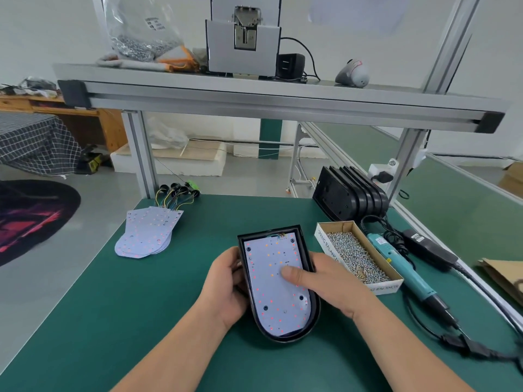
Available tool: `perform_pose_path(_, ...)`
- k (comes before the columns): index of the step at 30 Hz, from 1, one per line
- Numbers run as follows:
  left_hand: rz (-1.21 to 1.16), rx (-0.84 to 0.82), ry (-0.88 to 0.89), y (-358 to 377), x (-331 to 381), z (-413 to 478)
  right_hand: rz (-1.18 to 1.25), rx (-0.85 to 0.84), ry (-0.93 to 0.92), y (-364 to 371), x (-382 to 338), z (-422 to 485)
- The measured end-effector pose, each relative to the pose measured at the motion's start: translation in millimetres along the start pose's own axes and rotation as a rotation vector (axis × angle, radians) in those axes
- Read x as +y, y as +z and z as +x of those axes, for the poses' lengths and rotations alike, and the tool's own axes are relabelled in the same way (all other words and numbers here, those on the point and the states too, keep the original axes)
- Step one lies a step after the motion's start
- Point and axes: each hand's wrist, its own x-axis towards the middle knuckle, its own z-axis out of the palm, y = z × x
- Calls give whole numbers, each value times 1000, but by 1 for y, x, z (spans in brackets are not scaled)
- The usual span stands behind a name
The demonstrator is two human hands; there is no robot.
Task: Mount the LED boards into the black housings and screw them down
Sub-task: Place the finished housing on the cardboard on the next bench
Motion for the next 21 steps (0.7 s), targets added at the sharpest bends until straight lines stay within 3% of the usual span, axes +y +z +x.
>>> perform_pose_path(7, -70, 7, -20, -3, 5, 2, -402, 93, -9, -4, -2, 0)
perform_pose_path(11, -75, -42, -4, -5, 6, 2, -251, -17, -60, -4, -4, -6)
perform_pose_path(21, -143, -57, -14, -7, 5, 6, 11, -76, -73, 7, -2, -2)
